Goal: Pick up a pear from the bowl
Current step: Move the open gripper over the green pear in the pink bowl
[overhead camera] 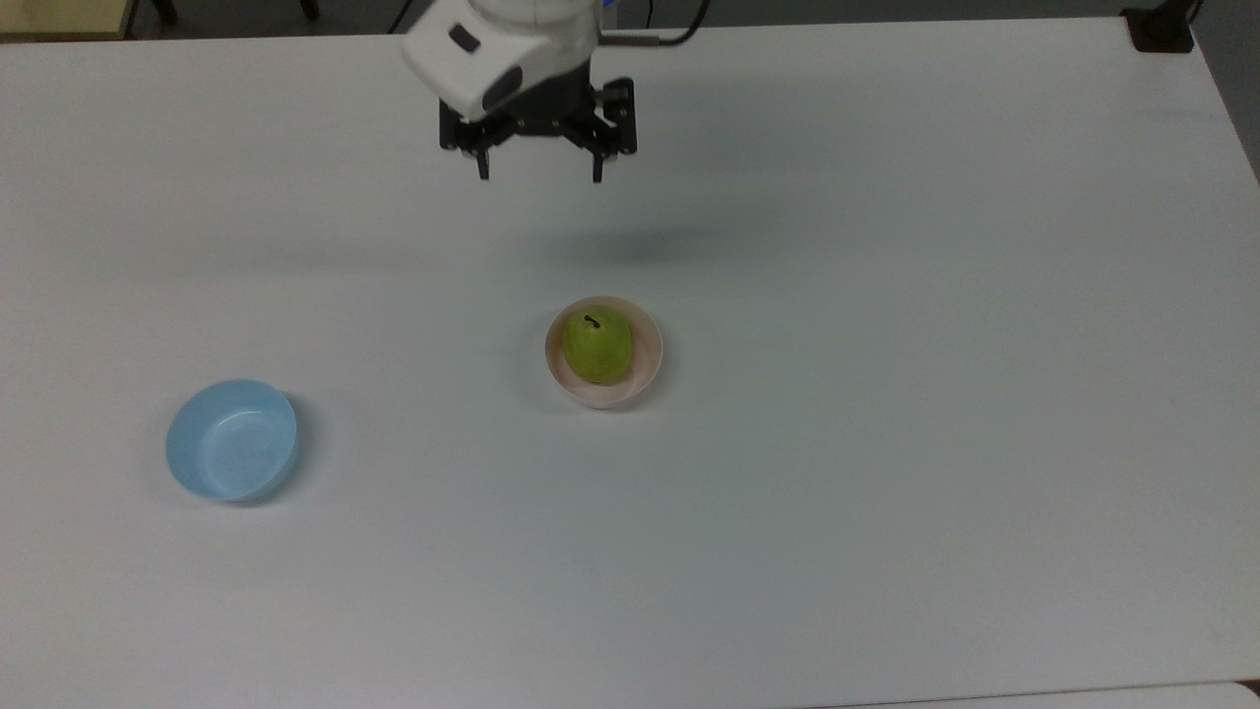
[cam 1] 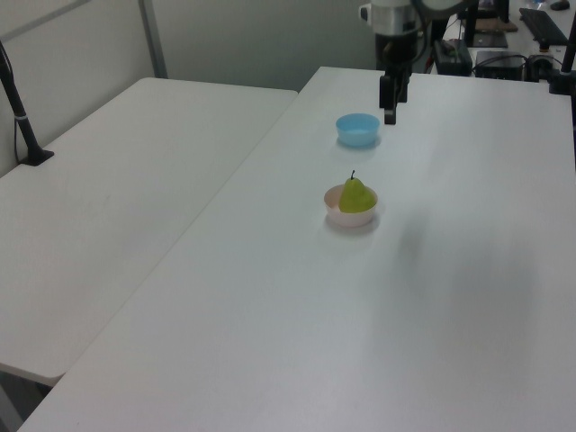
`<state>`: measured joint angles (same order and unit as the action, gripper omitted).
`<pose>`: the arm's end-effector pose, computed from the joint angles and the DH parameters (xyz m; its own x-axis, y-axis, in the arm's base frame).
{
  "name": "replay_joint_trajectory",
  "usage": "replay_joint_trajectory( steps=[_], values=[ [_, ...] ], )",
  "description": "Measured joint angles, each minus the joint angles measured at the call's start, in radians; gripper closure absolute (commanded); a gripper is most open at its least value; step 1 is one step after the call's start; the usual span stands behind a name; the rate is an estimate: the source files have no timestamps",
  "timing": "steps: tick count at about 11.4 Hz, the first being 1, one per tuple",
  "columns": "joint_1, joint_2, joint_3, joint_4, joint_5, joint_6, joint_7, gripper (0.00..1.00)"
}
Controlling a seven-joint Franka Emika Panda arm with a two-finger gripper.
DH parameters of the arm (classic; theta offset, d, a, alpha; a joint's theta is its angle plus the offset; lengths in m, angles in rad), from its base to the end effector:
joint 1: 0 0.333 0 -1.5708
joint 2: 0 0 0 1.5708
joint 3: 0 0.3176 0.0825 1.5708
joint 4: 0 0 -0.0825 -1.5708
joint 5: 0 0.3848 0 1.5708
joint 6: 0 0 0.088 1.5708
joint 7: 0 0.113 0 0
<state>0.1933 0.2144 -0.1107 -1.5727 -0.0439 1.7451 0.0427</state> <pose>0.6224 0.0530 0.5081 0.9981 0.0491 -0.0382 0.0516 -0.9963 0.0680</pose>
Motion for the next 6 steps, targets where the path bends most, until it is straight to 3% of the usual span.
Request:
replay_joint_trajectory(
  steps=[6],
  values=[
    [0.015, 0.130, 0.000, -0.032, 0.000, 0.148, 0.000, 0.00]
  ],
)
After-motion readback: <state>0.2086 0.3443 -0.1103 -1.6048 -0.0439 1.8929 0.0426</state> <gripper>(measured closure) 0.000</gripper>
